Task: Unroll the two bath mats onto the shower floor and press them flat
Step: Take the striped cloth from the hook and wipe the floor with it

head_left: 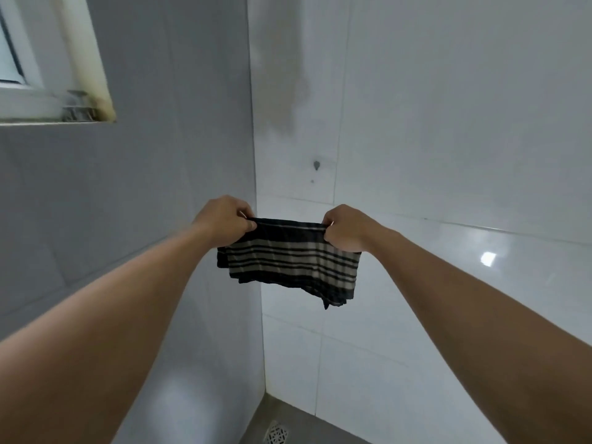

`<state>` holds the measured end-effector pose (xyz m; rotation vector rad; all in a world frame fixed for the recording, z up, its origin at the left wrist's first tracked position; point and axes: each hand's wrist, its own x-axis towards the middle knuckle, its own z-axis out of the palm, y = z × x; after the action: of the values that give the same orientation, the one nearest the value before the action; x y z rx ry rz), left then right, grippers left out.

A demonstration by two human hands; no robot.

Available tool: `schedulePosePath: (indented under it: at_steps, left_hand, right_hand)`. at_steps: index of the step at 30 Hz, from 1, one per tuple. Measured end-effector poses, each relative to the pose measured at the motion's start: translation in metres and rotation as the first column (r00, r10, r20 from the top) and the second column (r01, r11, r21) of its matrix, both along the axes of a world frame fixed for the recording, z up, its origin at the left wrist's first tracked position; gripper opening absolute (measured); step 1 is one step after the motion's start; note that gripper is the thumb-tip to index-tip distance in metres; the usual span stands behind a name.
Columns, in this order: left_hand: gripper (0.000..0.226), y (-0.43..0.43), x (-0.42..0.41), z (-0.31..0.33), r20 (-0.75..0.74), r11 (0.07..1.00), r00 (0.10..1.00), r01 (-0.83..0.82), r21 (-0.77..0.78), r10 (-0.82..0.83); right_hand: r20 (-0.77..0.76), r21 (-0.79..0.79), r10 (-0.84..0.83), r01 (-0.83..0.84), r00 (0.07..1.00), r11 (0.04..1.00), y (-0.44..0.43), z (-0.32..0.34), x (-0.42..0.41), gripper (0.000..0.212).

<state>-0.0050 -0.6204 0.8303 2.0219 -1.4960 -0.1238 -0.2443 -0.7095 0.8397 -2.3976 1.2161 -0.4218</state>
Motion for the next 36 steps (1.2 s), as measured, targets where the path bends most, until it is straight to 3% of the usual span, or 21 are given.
schedulePosePath:
  at_steps: [11, 22, 25, 30, 36]
  left_hand:
    - [0.009, -0.127, 0.001, 0.023, -0.006, 0.996, 0.996, 0.085, -0.029, -0.085]
    - [0.005, -0.220, 0.043, 0.007, 0.040, 0.978, 0.997, 0.076, -0.195, -0.069]
    - [0.012, -0.240, 0.052, -0.001, 0.124, 0.945, 0.986, 0.145, -0.294, -0.112]
    - [0.035, -0.281, 0.072, -0.001, 0.428, 0.856, 0.887, 0.350, -0.380, -0.172]
    - [0.046, -0.328, 0.084, 0.005, 0.508, 0.858, 0.853, 0.347, -0.379, -0.120]
  right_hand:
    - [0.060, -0.116, -0.064, 0.071, 0.996, 0.991, -0.106, 0.019, -0.005, 0.031]
    - [0.083, -0.189, 0.003, 0.013, 0.997, 0.982, -0.186, 0.004, 0.038, 0.031]
    - [0.060, -0.252, 0.008, 0.008, 0.998, 0.968, -0.205, 0.000, 0.048, 0.030]
    - [0.063, -0.384, -0.040, 0.061, 0.997, 0.921, -0.238, 0.002, 0.068, 0.035]
    - [0.074, -0.603, -0.171, 0.181, 0.982, 0.777, -0.278, 0.005, 0.087, 0.039]
